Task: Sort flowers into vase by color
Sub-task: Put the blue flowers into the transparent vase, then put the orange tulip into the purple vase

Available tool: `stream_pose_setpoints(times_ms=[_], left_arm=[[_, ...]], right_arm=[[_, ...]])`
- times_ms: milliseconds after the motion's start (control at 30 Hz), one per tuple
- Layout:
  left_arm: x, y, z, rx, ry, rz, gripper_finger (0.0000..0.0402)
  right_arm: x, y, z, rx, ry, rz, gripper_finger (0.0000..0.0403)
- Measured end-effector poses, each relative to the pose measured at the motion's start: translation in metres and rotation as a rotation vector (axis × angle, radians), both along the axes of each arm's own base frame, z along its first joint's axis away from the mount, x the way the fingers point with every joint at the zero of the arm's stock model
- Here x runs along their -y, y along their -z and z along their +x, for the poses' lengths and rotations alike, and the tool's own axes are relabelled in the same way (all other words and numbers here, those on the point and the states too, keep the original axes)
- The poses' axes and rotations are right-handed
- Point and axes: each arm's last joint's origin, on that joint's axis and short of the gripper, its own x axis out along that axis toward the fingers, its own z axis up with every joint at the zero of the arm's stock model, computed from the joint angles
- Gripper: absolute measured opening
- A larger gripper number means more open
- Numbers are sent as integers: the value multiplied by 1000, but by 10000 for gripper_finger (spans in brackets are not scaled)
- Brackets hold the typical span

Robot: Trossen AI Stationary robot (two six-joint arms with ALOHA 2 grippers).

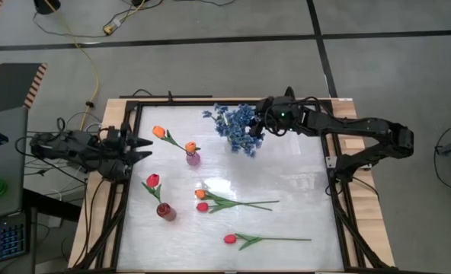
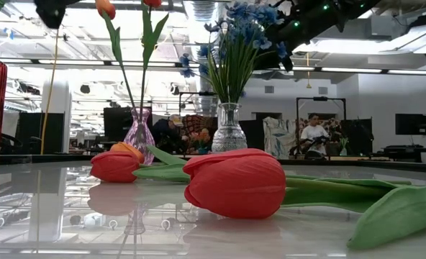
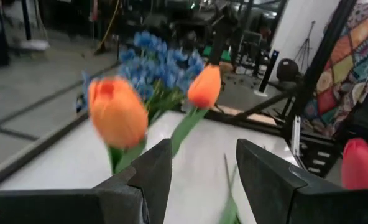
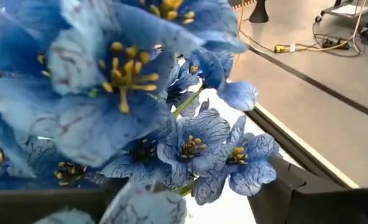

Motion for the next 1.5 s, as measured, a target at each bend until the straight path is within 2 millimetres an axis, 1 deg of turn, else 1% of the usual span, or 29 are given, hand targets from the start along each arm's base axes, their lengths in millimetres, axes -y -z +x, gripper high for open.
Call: stream_pose_setpoints(times_ms=[100, 233, 333, 533, 1033, 1267, 1500], left_arm=[[2, -3, 8, 3, 3, 56, 167], [5, -2, 17, -22, 7, 89, 167], [6, -2, 21, -34, 10, 91, 167], [6, -2, 22, -34, 19, 85, 167], [6, -2, 21, -31, 18, 80, 167], [6, -2, 21, -31, 18, 80, 167], [6, -2, 21, -31, 19, 80, 167]], right_arm=[[-2, 2, 0, -41, -20, -27, 201], [-1, 8, -4, -106, -11, 2, 201], [2, 2, -6, -154, 15, 47, 201], [3, -12, -9, -203, 26, 62, 201], [4, -12, -11, -230, 23, 50, 201], [4, -31, -12, -240, 16, 41, 201], [2, -60, -17, -268, 1, 21, 201]])
